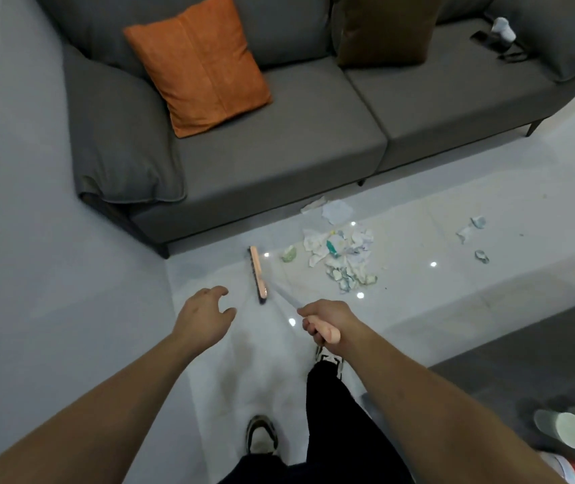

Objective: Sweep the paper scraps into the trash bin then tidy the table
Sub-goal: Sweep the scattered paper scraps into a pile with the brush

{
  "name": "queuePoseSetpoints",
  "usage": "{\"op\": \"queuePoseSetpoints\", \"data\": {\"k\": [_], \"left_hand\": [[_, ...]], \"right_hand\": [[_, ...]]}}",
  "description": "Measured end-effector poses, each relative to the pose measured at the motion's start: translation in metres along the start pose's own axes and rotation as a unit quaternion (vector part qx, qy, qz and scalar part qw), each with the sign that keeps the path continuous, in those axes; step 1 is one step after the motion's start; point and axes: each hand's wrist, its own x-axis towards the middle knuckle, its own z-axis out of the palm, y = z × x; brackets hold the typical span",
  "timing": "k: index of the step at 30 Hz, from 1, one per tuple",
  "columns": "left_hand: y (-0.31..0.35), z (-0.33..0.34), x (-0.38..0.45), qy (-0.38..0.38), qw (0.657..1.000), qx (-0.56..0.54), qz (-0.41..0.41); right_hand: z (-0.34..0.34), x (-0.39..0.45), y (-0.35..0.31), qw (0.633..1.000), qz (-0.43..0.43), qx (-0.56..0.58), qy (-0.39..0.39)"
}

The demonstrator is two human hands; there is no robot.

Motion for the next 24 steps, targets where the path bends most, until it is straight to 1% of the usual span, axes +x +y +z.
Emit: {"op": "queuePoseSetpoints", "data": {"k": [3,6,10,12,14,16,18,20,24], "left_hand": [[0.032,0.006,0.028,-0.031,0.999,0.032,0.001],[0.079,0.009,0.063,-0.049,0.998,0.04,0.014],[0.158,0.01,0.103,-0.051,0.996,0.041,0.068],[0.194,0.01,0.119,-0.048,0.994,0.04,0.094],[0.222,0.007,0.133,-0.052,0.991,0.042,0.114],[0.241,0.0,0.145,-0.061,0.987,0.056,0.134],[0.253,-0.01,0.16,-0.063,0.984,0.071,0.153],[0.259,-0.022,0.178,-0.058,0.982,0.079,0.163],[0.257,-0.052,0.222,-0.073,0.977,0.107,0.166]], "right_hand": [[-0.043,0.023,-0.032,0.999,0.004,0.033,0.019],[-0.102,0.031,-0.065,0.995,-0.001,0.07,0.068],[-0.169,0.026,-0.104,0.987,-0.015,0.103,0.126],[-0.184,0.023,-0.122,0.986,-0.027,0.107,0.126],[-0.186,0.017,-0.14,0.989,-0.034,0.09,0.109],[-0.181,0.012,-0.156,0.994,-0.03,0.076,0.073],[-0.171,0.014,-0.169,0.995,-0.008,0.096,0.015],[-0.154,0.025,-0.18,0.993,0.017,0.116,-0.022],[-0.105,0.055,-0.192,0.995,0.025,0.095,-0.015]]}}
